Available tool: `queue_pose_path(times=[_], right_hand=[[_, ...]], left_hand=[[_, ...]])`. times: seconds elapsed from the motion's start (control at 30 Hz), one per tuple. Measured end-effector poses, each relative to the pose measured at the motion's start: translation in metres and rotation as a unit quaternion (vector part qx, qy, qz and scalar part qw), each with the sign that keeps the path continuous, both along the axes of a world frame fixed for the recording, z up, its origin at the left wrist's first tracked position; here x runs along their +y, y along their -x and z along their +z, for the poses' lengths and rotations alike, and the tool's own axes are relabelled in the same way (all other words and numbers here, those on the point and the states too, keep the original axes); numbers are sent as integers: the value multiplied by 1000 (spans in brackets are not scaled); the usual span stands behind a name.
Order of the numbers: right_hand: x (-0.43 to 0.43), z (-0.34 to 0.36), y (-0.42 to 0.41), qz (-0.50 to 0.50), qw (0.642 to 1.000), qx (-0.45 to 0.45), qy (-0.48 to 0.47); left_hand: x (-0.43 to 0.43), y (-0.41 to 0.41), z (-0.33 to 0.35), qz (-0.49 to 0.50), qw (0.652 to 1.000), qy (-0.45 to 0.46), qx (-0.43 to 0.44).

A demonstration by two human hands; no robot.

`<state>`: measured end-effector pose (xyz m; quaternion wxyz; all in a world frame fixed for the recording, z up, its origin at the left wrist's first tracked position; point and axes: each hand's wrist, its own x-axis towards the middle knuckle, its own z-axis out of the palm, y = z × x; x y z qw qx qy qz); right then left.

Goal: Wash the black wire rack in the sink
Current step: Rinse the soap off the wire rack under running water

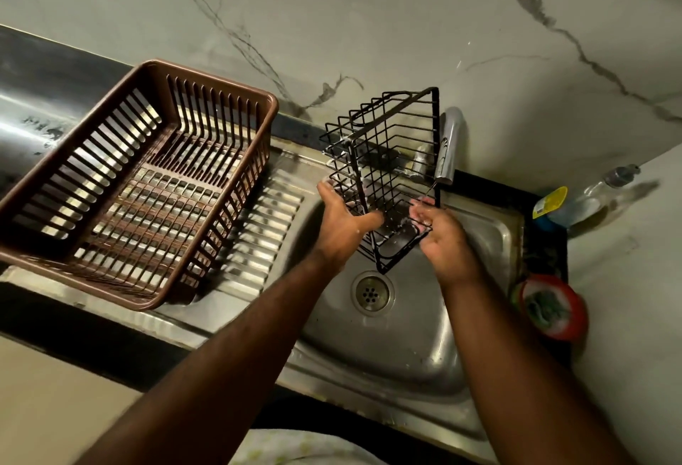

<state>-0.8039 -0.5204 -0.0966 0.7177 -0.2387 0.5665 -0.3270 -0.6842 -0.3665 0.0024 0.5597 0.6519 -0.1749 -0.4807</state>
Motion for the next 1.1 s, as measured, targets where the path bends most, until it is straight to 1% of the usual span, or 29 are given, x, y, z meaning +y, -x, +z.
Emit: queue_pose_path(times=[0.07,0.17,0.27,0.37,0.47,0.57,0.63,0.7,0.8,0.9,1.0,1.1], right_hand=[[0,1,0,32,998,-30,-48],[4,6,-1,100,989,-29,-103],[3,14,-5,105,987,-31,-116],[-5,20,-4,115,987,-34,-102],[-7,26,-1,150,987,-35,-54],[-3,34,0,154,988,-16,-13],[-3,36,-1,161,987,-4,5],[-1,36,-6,142,990,-11,12],[4,30,-16,76,996,-39,16],[14,23,-23,28,998,-47,24],[24,15,-26,5,998,-51,30],[30,12,-26,15,999,-35,23]], left_hand=[[-2,1,-3,28,1000,0,0],[-2,0,-1,42,999,8,6],[-2,-2,4,52,998,17,-16],[-5,-6,5,67,997,11,-28],[-6,-10,6,83,996,19,-24],[-6,-11,8,80,996,30,-29],[-5,-10,11,76,996,29,-47],[-5,-7,12,75,995,31,-63],[-7,-5,10,78,994,30,-64],[-10,-3,11,92,993,43,-62],[-11,0,9,110,991,51,-59],[-11,3,-1,108,989,66,-72]])
